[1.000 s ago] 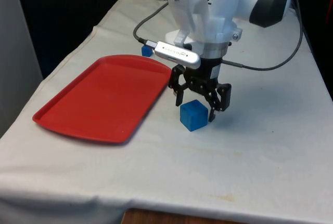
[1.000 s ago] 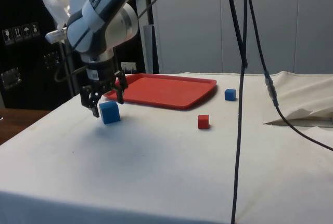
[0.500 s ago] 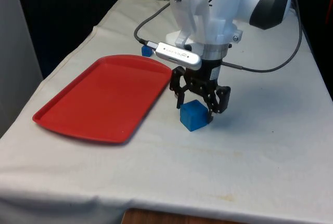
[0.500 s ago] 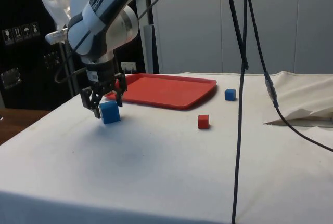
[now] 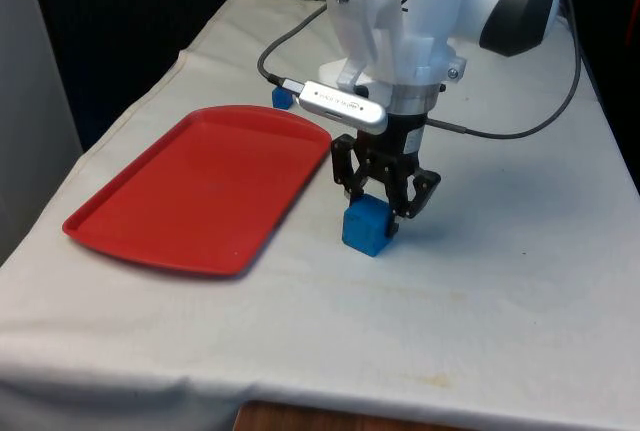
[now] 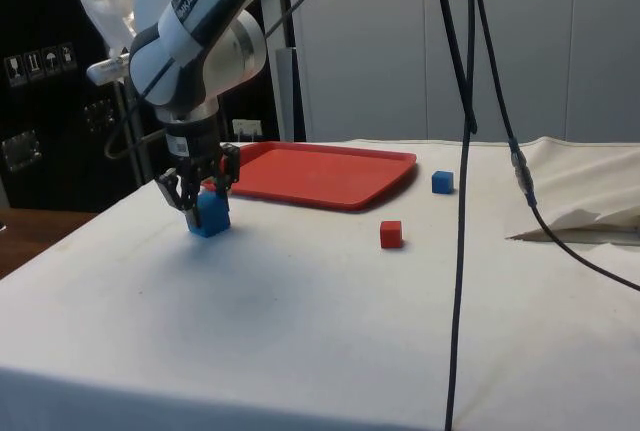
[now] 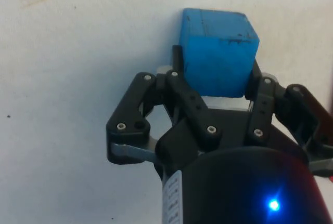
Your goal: Pick up the largest block and place it onto the tray.
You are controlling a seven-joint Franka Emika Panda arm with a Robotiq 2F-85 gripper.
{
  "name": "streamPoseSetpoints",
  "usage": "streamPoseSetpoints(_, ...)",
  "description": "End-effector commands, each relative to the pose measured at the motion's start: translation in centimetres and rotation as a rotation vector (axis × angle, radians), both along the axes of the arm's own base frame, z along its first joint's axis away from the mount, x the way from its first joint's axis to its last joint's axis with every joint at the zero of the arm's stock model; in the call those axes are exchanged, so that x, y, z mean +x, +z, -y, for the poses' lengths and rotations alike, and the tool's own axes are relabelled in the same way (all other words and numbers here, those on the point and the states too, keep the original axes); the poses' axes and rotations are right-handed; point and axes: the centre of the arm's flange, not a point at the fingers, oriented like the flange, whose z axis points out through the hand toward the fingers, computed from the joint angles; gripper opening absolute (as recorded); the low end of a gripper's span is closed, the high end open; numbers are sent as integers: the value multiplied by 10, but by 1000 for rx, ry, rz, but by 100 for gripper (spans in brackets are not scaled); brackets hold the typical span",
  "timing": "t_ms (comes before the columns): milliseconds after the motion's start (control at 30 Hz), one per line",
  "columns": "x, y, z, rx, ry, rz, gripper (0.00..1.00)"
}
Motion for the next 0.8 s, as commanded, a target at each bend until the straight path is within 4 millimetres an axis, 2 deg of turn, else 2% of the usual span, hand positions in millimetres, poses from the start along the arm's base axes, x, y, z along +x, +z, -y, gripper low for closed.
streamPoseSetpoints(0, 0, -1, 0, -1, 0, -1, 0)
streamPoseSetpoints(267, 1, 2, 1, -1, -1, 3, 0)
streamPoseSetpoints(533, 2, 26, 4, 6, -2, 20, 0)
streamPoseSetpoints(567, 4, 21, 4, 4, -3, 20, 0)
streamPoseSetpoints(767, 2, 49, 8, 15, -3, 32, 0)
